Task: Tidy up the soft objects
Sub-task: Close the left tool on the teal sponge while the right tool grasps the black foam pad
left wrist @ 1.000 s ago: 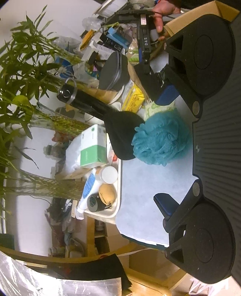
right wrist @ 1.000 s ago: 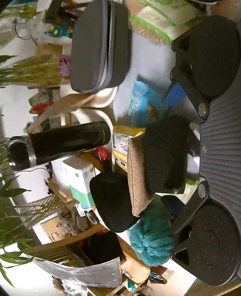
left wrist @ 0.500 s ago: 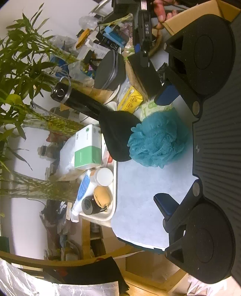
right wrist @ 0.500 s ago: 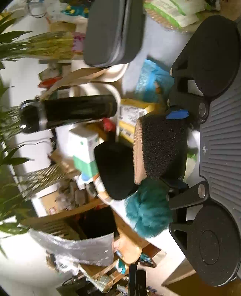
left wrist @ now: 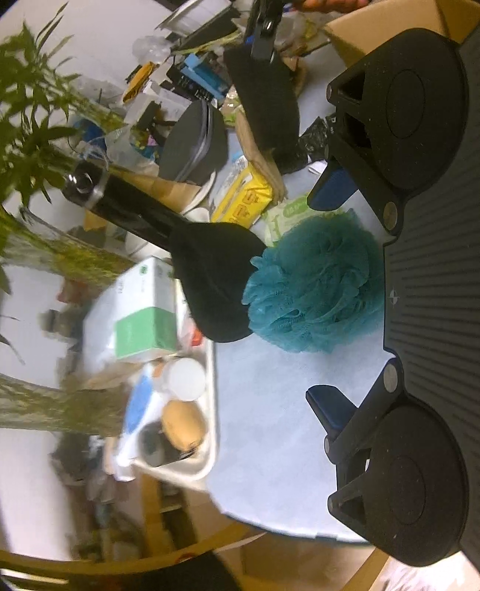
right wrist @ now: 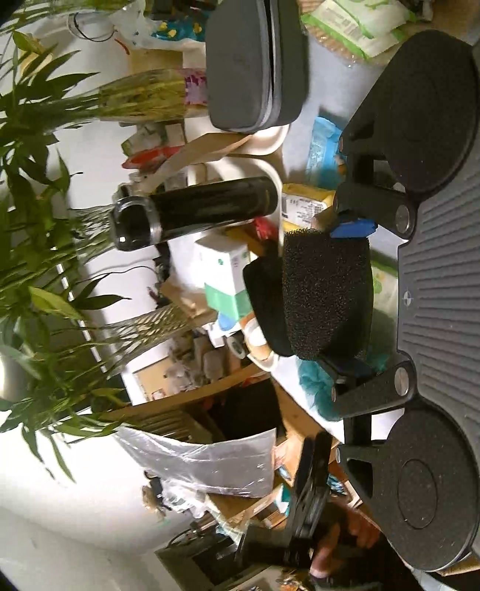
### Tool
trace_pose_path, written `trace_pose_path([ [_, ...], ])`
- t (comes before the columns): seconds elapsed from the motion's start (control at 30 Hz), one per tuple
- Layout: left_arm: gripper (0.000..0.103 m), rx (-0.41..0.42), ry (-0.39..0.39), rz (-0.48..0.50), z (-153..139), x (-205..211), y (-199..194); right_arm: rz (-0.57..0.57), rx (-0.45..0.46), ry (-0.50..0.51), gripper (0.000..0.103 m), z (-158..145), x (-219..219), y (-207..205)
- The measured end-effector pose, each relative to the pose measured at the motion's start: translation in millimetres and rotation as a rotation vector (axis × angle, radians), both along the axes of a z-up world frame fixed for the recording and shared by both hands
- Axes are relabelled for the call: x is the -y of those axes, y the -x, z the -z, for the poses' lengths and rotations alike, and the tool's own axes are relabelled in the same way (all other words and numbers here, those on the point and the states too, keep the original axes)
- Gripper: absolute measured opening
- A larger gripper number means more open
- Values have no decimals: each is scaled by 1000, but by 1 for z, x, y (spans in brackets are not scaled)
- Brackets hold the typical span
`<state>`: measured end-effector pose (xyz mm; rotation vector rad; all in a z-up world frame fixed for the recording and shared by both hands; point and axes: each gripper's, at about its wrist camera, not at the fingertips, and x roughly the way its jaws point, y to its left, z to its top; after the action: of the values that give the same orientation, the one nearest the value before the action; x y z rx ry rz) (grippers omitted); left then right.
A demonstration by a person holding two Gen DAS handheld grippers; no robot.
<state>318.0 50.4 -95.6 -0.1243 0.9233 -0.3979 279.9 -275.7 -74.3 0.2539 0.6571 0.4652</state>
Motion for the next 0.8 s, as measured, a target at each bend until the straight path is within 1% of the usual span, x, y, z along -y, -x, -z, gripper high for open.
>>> trace_pose_path([
  [0.03,99,-19,10,-8,5,-1,-5,0,7,-9,64,-1,1,2],
  [0.07,86,-34,22,-12,9,-2,-9,3,11,-15,64,-2,1,3],
  [0.13,73,-82,55,-15,18,-3,-18,8,25,-40,64,-5,3,6],
  [0.17,64,-104,70,-22,23,-4,-22,13,32,-58,64,-7,5,7],
  [0.2,57,-128,80,-29,28,-5,-26,18,39,-74,64,-8,7,7],
  [0.23,47,-143,99,-32,32,-6,-28,24,48,-86,64,-10,8,8],
  [0.3,35,-150,138,-47,34,-8,-27,38,59,-92,64,-13,10,9],
  [0.37,23,-147,147,-68,31,-10,-25,58,64,-90,64,-13,12,10],
  [0.47,17,-132,140,-90,23,-11,-21,94,65,-79,64,-13,14,9],
  [0.57,15,-99,123,-97,12,-12,-15,143,60,-60,64,-14,16,9],
  [0.67,13,-65,121,-111,1,-14,-8,162,58,-62,63,-18,16,11],
  [0.73,13,-42,121,-110,-9,-15,-2,162,63,-44,63,-23,13,14],
  [0.8,13,-13,105,-102,-20,-14,5,152,64,-21,63,-30,8,18],
])
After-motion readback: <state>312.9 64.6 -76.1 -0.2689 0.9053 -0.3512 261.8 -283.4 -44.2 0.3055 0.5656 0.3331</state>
